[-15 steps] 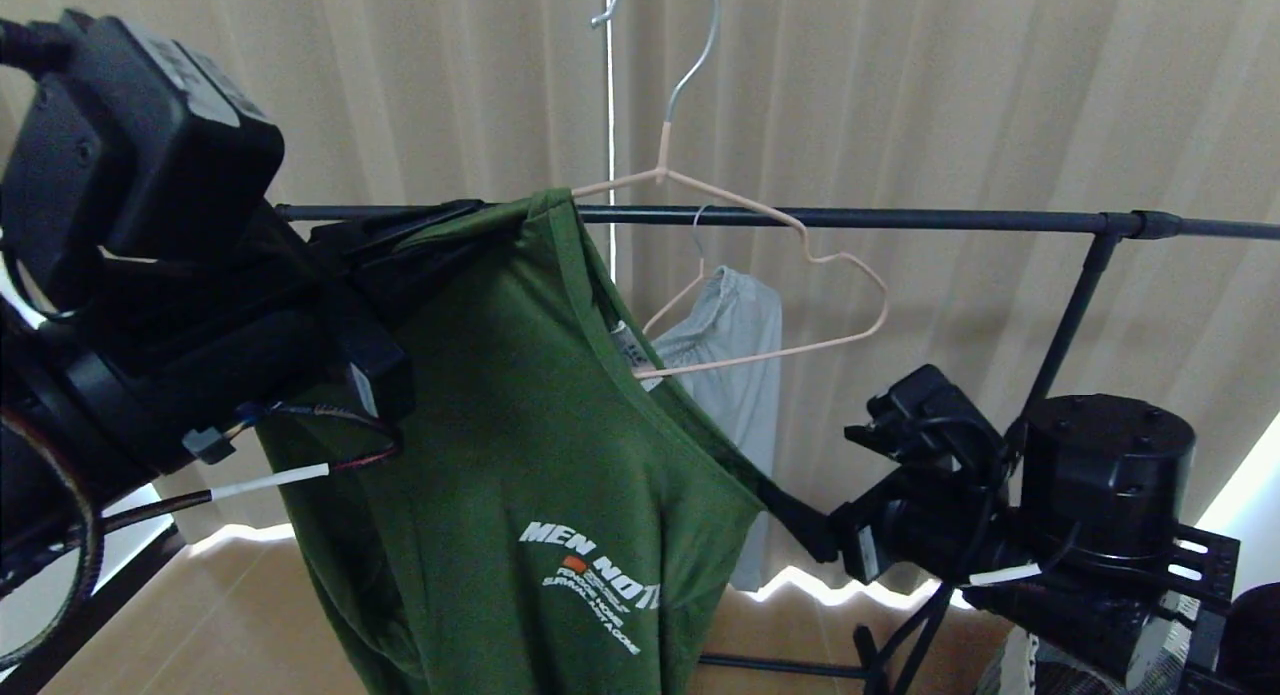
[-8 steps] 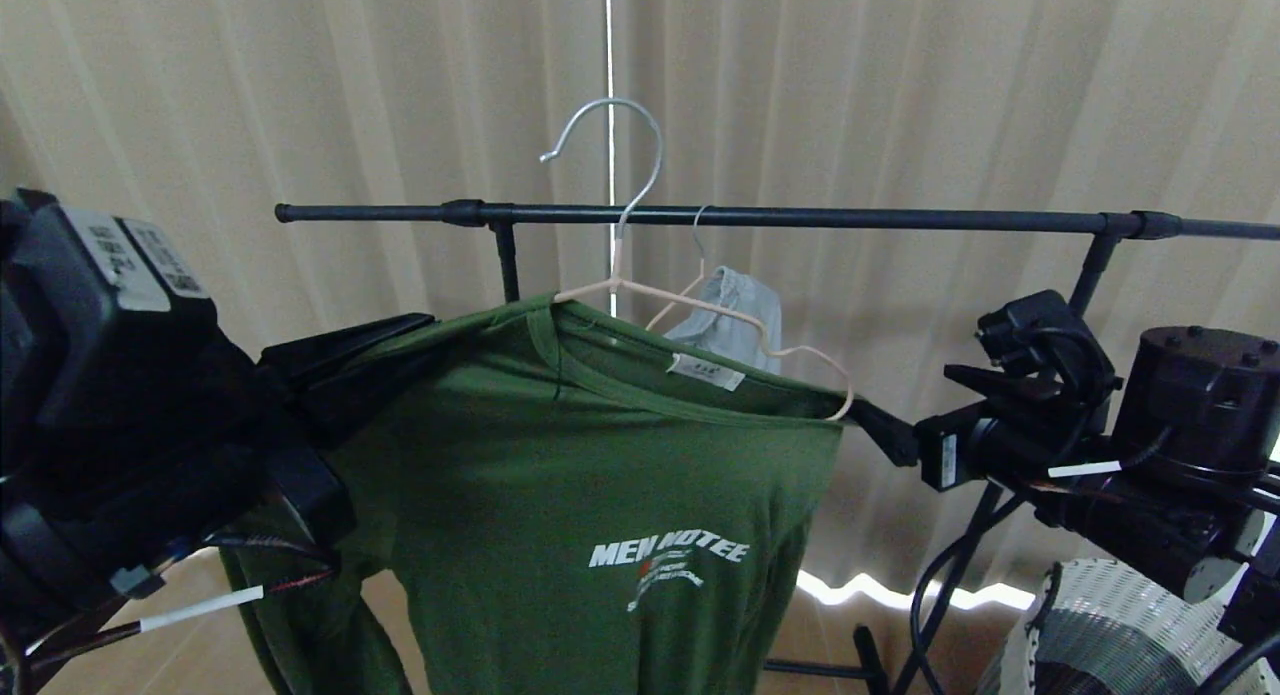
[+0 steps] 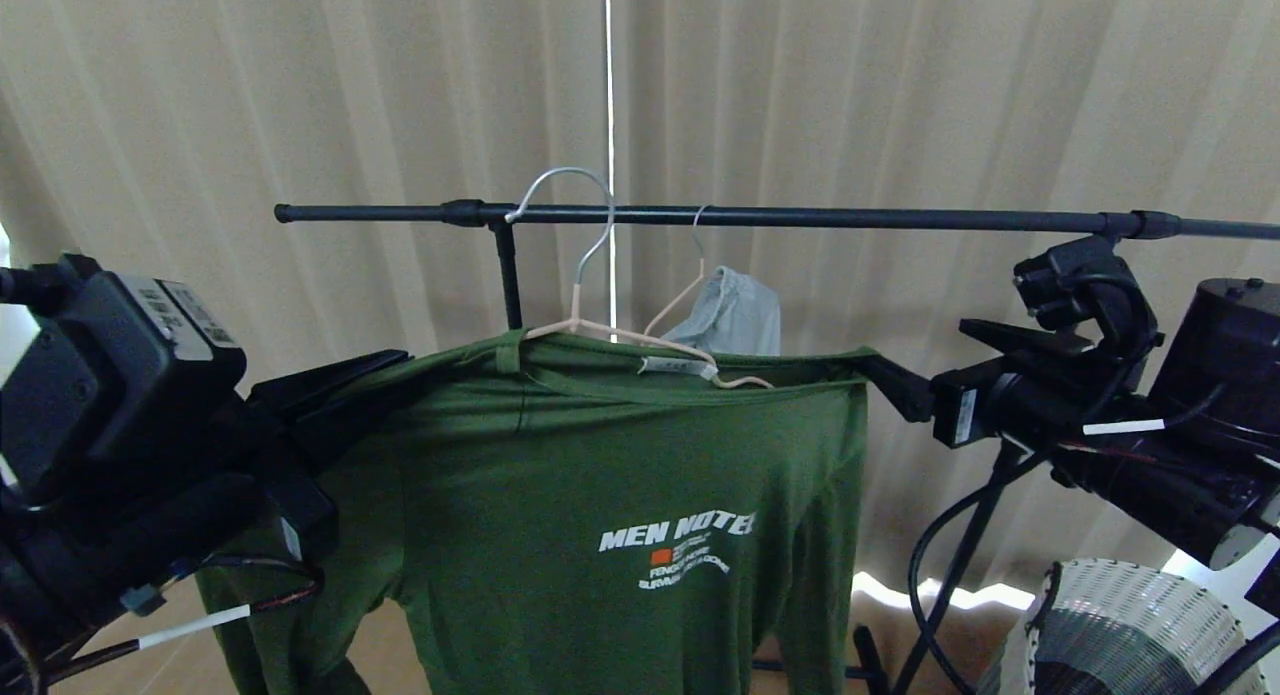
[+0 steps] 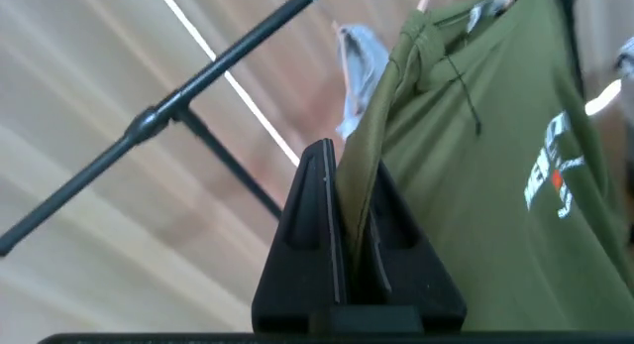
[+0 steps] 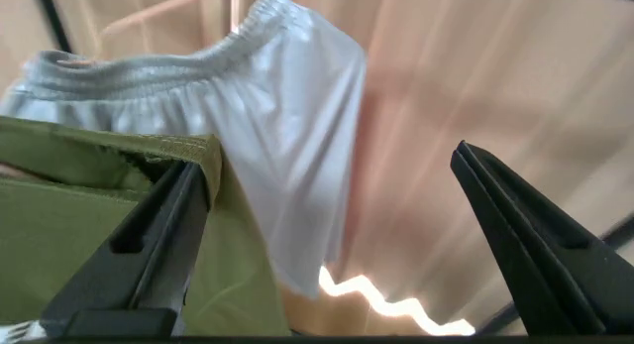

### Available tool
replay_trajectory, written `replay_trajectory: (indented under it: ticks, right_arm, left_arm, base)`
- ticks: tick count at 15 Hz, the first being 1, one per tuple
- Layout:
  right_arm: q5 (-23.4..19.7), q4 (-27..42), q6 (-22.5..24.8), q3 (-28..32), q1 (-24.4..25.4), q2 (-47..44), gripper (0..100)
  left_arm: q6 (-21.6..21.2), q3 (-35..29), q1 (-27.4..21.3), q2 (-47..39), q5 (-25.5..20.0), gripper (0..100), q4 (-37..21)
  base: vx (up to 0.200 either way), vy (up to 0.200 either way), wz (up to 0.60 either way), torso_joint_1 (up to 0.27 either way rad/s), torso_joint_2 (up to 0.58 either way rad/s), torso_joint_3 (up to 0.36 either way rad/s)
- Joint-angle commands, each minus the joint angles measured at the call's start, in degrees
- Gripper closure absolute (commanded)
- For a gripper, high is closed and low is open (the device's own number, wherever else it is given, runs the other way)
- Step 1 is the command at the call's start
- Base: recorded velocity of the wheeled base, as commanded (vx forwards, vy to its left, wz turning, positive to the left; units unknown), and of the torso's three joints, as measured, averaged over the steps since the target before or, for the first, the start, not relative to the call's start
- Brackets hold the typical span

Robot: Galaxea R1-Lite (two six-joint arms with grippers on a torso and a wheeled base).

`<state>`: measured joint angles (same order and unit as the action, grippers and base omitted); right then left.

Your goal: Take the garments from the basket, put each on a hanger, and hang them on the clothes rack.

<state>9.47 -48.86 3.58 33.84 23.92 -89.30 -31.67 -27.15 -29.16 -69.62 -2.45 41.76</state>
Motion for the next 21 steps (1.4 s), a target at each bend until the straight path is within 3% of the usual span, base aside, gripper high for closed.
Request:
replay_trajectory:
  ticks: [1, 5, 7, 11, 14, 17, 21]
  right_arm:
    - [-0.07, 0.17, 0.11, -0.18, 5.0, 2.46, 0]
    - [-0.24, 2.54, 1.07, -0.53, 12.38, 5.18, 0]
    - [-0.42, 2.1, 0.9, -1.06, 12.91, 5.18, 0]
    - [-1.47, 2.1, 0.99, -3.69, 12.91, 6.24, 0]
    - [-5.34, 1.93, 0.9, -7.03, 12.91, 9.05, 0]
    - [-10.0, 0.7, 0.72, -7.12, 12.91, 10.28, 0]
    - [-9.74, -0.45, 1.25, -4.05, 12.64, 7.73, 0]
  left_arm:
    - [0.03, -0.1, 0.24, -3.77, 1.31, 100, 0.33]
    - [0.29, -1.86, 0.24, -5.09, 5.79, 100, 0.33]
    - [1.26, -3.61, 0.24, -5.97, 7.99, 100, 0.42]
    - [3.19, -5.02, 0.24, -6.58, 7.99, 100, 0.51]
    - [4.34, -5.55, 1.12, -7.2, 8.6, 100, 2.97]
    - [4.34, -5.2, 0.86, -7.64, 8.69, 100, 3.41]
    - [5.74, -5.37, -2.04, -7.72, 8.43, 100, 3.41]
  base:
    - [0.0, 0.0, 0.0, 0.0, 0.0, 0.0]
    - [0.0, 0.0, 0.0, 0.0, 0.0, 0.0]
    - [0.0, 0.0, 0.0, 0.0, 0.0, 0.0]
    - [0.0, 0.0, 0.0, 0.0, 0.0, 0.0]
    - [0.0, 0.0, 0.0, 0.0, 0.0, 0.0]
    - [0.0, 0.0, 0.0, 0.0, 0.0, 0.0]
    - [0.0, 0.0, 0.0, 0.0, 0.0, 0.0]
